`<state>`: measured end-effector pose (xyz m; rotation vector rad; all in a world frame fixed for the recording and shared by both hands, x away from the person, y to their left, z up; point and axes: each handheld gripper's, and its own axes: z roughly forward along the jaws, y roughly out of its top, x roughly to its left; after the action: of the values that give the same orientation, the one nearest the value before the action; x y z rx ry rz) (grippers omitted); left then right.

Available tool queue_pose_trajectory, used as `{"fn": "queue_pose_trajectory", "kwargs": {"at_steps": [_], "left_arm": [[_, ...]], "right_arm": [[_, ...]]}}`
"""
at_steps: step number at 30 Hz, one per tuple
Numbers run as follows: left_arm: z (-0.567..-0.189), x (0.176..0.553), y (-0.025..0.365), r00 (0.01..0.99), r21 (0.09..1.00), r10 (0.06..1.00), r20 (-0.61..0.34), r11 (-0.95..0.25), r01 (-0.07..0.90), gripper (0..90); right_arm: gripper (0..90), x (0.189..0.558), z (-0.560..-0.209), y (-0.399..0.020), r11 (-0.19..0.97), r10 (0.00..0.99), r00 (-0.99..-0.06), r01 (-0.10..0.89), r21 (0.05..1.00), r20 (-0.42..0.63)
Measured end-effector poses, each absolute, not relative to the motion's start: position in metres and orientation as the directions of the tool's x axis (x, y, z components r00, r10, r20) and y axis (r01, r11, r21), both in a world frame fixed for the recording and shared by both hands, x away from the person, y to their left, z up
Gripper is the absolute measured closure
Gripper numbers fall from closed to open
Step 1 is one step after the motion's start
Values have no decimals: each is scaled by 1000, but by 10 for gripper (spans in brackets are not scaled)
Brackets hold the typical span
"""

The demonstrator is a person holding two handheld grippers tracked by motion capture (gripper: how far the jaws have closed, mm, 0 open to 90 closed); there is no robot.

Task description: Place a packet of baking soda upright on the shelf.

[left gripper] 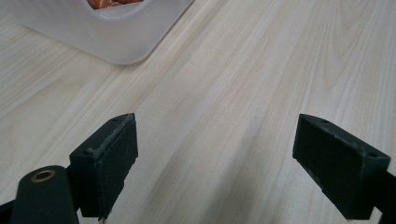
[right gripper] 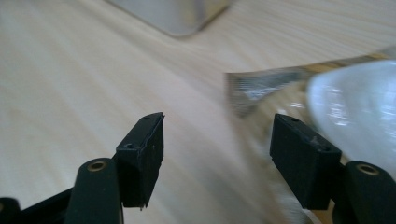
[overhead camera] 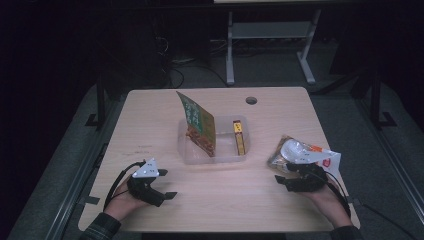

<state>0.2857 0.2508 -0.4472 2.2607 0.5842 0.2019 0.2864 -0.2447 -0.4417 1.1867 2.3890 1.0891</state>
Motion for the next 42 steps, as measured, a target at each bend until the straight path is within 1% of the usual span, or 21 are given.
{"fn": "queue_pose_trajectory", "kwargs": {"at_steps": [3,5,6,9,12,14,17,23,29,36,42], "left_arm": [[-447,286,251,884,726,467,-35,-595,344,137],[-448,286,251,884,726,466,-36,-596,344,137],[-448,286,250,884,726,467,-38,-594,345,137],[-448,286,250,885,726,463,-41,-595,345,137],[-448,286,249,887,726,460,-40,-597,342,137],[-448,287,249,888,723,459,-42,-599,344,137],[-448,287,248,889,718,456,-46,-604,346,137],[-448,287,248,890,719,454,-49,-602,346,138],[-449,287,249,890,722,453,-51,-599,347,137],[-448,288,248,892,719,449,-48,-605,343,138],[-448,288,247,895,717,445,-43,-610,338,138]], "right_arm": [[385,294,-443,-253,361,795,-600,589,723,91],[418,300,-444,-257,345,809,-580,597,725,92],[448,303,-444,-259,341,815,-573,595,728,87],[573,314,-441,-264,295,845,-527,607,738,95],[739,327,-438,-270,269,876,-476,618,739,79],[807,336,-438,-273,242,887,-452,631,737,95],[894,347,-441,-275,246,890,-448,635,732,89],[897,366,-444,-272,261,894,-444,626,735,60],[898,373,-447,-270,277,899,-436,634,722,37],[899,374,-451,-269,298,888,-458,645,704,44],[899,372,-450,-263,329,856,-513,636,698,65]]}}
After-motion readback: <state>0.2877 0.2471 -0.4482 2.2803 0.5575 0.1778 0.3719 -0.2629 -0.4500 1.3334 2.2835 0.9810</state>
